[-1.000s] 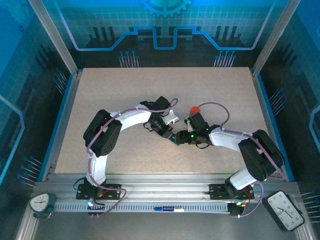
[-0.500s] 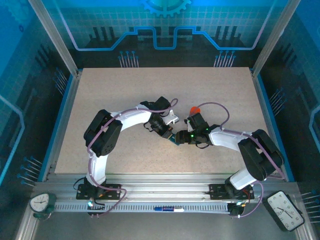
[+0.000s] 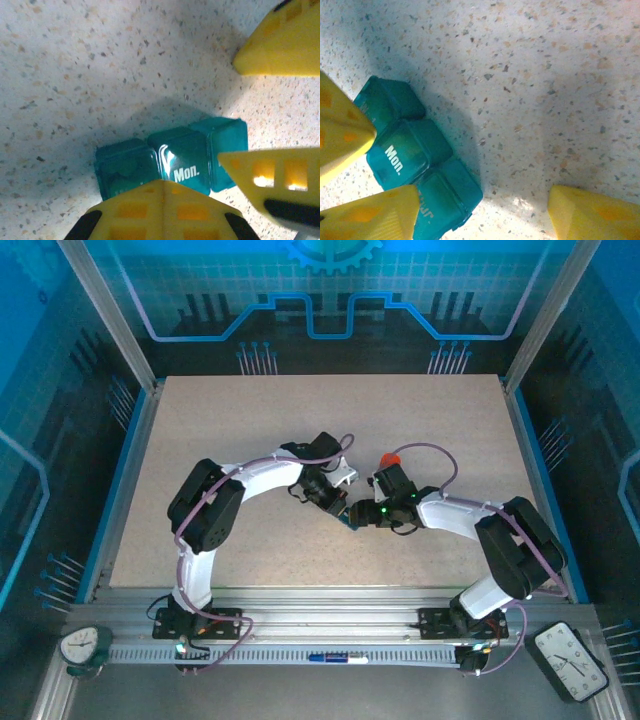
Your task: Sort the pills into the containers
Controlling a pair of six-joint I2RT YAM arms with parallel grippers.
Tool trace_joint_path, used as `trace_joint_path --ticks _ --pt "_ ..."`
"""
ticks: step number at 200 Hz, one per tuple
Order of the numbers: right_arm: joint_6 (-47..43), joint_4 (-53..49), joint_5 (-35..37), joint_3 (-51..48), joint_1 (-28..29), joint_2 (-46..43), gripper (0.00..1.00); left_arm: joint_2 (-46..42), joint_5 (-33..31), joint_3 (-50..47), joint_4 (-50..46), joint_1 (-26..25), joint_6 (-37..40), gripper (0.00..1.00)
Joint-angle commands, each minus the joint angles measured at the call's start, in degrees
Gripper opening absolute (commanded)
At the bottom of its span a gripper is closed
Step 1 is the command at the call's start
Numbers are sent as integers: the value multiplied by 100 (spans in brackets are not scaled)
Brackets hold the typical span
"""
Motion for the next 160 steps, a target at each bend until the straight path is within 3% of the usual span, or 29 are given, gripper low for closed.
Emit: trace_joint_path --ticks 1,39,59,71,75,77,80,95,102,118,160 --pt "-196 -206 -560 270 39 -253 74 -592 -103 49 510 11 -326 13" --pt "-454 -1027 -565 835 7 -1206 83 -1351 -356 -208 1315 189 -608 22" --pt "-561 -1491 -428 1157 -100 -1766 88 -1857 -533 -532 1825 340 -704 36" --pt "-635 -1722 -289 1281 -269 -2101 90 -2204 -665 -813 2209 471 -794 57" --pt "-657 -1796 -257 1323 -356 -2201 91 -2317 -704 -916 2343 529 -816 73" --pt "-671 -1833 -244 1344 -402 -2258 91 -2379 -720 -968 2400 550 -828 92" --pt "-682 -1877 -234 1367 -483 -2347 92 -2456 -740 -1031 2501 593 -839 98" --pt "-786 -2018 -93 1480 -947 -2683 94 -2884 -897 -1367 2952 824 -916 99" --pt "-860 -2051 73 1498 -1151 -2825 100 -3086 -1037 -1549 3184 924 -918 99" --pt "-996 -2029 389 1547 -1657 -3032 100 -3543 -1294 -2022 3779 1172 -809 99" --pt "-1449 -881 2126 975 -2456 -3243 100 -4730 -2316 -3417 5291 1864 -201 99"
